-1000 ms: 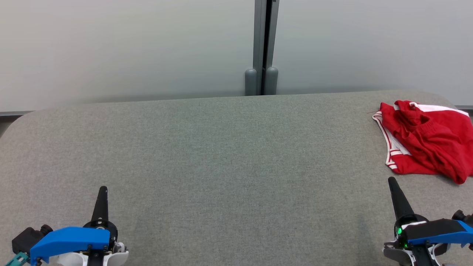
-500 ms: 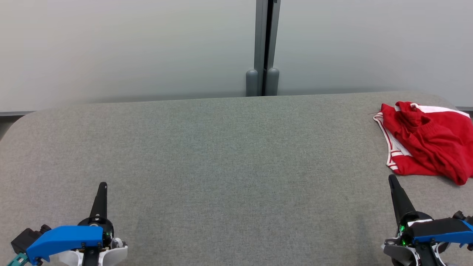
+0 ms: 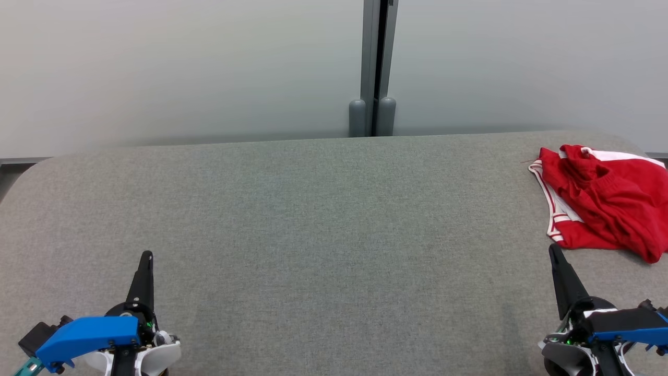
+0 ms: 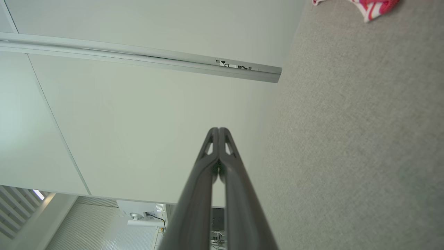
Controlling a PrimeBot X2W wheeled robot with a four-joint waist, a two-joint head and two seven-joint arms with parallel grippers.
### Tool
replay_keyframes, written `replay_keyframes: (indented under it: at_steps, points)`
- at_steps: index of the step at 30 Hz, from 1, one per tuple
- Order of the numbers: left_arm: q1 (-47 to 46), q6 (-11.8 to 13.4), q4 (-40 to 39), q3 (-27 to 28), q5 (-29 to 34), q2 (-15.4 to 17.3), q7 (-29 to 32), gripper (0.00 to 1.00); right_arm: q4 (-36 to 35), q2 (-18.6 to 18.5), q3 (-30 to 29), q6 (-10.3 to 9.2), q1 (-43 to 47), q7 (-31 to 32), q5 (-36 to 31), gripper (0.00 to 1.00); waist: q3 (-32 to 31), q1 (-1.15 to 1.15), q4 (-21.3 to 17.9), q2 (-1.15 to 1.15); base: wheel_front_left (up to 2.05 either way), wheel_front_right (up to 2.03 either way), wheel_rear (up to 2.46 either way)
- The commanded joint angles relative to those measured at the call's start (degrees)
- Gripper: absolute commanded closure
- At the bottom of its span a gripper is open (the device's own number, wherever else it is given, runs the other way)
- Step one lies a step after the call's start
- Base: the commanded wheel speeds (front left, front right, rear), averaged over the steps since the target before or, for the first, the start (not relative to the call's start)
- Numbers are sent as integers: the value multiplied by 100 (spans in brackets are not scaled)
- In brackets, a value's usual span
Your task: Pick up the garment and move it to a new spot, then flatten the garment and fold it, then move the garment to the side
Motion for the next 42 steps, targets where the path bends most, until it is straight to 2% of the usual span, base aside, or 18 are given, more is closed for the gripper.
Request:
replay_keyframes:
  at_steps: [1, 18, 42]
  points:
    - [-106, -57, -41, 62, -105, 1, 39, 100, -36, 16, -27, 2, -78, 35, 131, 100, -2, 0, 2, 0, 0, 0, 0]
    - [-149, -173, -47, 136, -694, -74, 180, 100, -58, 44, -66, 2, -92, 168, 744, 100, -20, 0, 25, 0, 0, 0, 0]
    - [-148, -159, -46, 132, -673, -72, 178, 100, -56, 40, -63, 2, -91, 166, 720, 100, -20, 0, 25, 0, 0, 0, 0]
